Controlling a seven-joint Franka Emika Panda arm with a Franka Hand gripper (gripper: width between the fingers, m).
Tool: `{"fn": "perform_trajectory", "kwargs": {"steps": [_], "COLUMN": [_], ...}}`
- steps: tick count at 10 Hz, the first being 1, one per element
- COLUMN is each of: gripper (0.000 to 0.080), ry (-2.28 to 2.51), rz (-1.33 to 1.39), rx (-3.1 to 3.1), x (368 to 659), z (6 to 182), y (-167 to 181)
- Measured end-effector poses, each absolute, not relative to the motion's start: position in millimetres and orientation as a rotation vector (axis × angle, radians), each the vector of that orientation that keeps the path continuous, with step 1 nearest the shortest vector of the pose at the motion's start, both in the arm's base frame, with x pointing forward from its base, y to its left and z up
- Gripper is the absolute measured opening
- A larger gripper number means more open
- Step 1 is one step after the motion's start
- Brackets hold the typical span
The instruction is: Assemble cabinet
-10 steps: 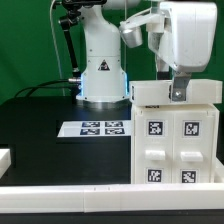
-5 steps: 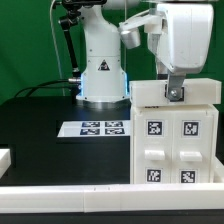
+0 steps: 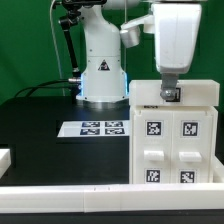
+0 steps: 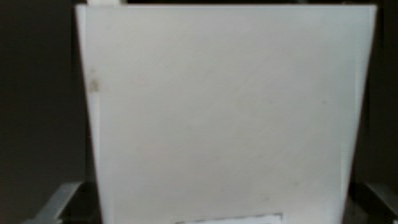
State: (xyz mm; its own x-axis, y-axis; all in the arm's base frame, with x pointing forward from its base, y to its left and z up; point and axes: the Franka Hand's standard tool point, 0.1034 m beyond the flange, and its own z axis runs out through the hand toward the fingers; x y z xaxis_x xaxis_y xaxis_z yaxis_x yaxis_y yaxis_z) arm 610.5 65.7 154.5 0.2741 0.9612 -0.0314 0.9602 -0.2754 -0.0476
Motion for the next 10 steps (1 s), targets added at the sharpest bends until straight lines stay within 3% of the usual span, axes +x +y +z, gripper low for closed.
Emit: {"fn": "perform_trajectory", "kwargs": {"steps": [10], "gripper": [0.0569], "ry": [-0.504], "rz": [0.100], "rx": [-3.104], "x": [608.4], "z": [153.5], "y": [70.1]}}
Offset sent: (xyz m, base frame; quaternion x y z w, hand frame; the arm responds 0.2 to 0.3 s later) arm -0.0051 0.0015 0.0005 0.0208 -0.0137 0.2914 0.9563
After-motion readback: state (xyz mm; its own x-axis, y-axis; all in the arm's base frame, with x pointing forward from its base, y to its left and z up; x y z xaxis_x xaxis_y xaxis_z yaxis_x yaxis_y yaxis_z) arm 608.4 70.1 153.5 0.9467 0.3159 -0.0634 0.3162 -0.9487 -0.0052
